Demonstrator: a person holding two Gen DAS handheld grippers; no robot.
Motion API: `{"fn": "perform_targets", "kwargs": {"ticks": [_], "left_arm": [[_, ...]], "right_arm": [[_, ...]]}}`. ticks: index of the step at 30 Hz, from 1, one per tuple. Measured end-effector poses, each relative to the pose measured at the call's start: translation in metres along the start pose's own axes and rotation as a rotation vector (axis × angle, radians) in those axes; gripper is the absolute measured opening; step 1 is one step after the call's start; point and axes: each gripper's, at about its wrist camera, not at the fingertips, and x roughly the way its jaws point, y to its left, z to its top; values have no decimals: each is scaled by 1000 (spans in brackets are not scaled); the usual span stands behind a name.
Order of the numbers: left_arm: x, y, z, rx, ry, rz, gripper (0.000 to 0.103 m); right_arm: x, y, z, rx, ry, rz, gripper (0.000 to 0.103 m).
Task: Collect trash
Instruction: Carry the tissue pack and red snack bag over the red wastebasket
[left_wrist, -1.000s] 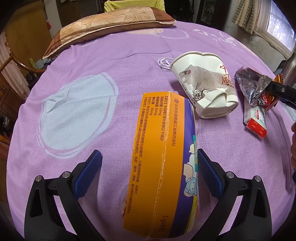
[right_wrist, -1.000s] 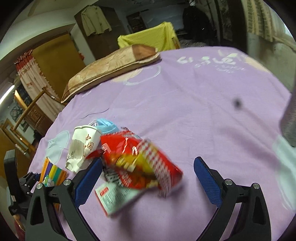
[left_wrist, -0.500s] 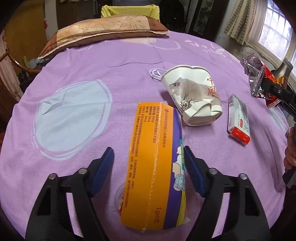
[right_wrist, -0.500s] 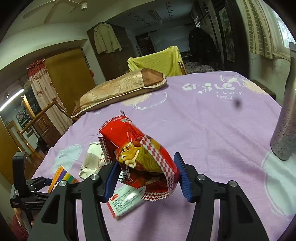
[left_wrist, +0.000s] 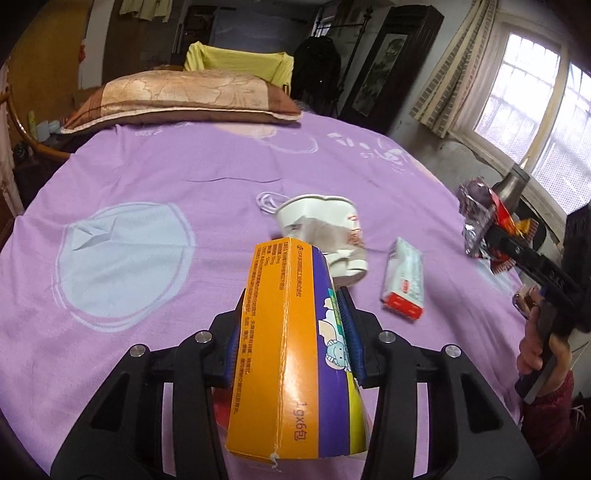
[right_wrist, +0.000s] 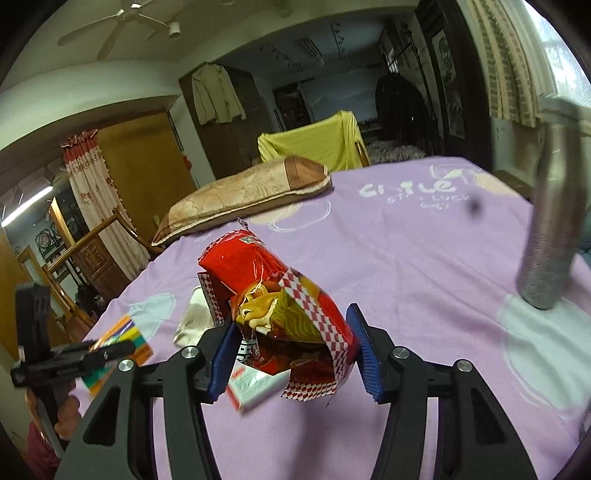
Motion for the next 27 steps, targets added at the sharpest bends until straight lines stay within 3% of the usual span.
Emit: {"fn": "perform_targets", "kwargs": {"ticks": [13, 27], "left_arm": [[-24, -106, -26, 143, -3, -119, 45], [-28, -248, -74, 308, 48, -350, 45]], "right_arm": [[-151, -19, -53, 12, -117, -97, 56], [-312, -108, -158, 181, -185, -426, 57]]}}
